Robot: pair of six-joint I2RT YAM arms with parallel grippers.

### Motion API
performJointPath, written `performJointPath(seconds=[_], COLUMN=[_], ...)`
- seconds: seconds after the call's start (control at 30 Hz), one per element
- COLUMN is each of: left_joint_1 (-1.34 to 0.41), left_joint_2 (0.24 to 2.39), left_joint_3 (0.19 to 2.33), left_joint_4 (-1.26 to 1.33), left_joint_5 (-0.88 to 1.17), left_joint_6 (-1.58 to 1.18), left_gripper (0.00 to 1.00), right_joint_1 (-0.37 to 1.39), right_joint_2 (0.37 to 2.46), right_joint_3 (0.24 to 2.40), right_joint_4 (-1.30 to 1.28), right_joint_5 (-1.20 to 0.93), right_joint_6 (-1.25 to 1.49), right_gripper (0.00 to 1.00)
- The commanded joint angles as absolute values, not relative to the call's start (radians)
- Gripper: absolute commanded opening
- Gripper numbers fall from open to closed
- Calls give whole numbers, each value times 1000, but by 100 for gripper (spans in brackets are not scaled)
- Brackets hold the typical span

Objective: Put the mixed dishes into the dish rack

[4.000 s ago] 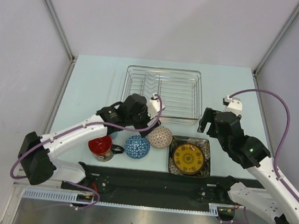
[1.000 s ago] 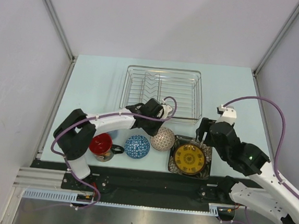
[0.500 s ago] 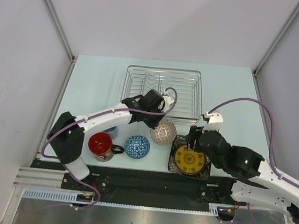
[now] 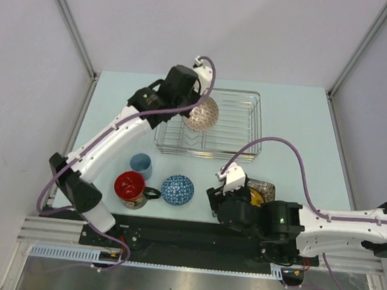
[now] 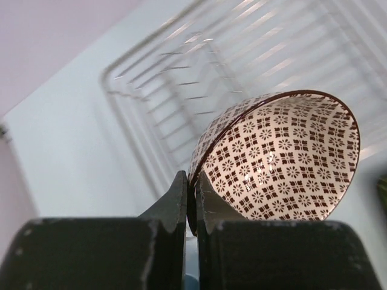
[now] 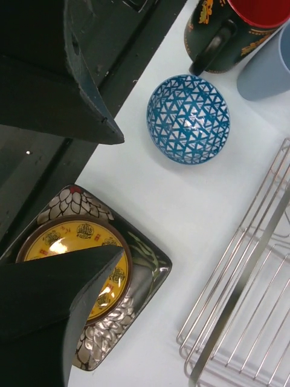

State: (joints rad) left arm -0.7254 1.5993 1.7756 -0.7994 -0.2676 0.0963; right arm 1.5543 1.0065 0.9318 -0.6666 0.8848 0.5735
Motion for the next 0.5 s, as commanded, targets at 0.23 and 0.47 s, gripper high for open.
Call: performJointPath(seconds=[0.23,0.47], left_joint_1=[-486,-483], left_joint_2=[1813,1922], left_joint_3=[1894,1982], left_joint_4=[-775,-753], left_joint_5=[-762,-834], left_joint_6=[372,437], left_gripper=[0,0], right_joint_1=[1569,1534], right_joint_2=[1147,1235], right_joint_3=[1002,1008], right_joint_4=[-404,-333], right_joint_5=[839,756], right_joint_6=[362,310], right_gripper=[81,86])
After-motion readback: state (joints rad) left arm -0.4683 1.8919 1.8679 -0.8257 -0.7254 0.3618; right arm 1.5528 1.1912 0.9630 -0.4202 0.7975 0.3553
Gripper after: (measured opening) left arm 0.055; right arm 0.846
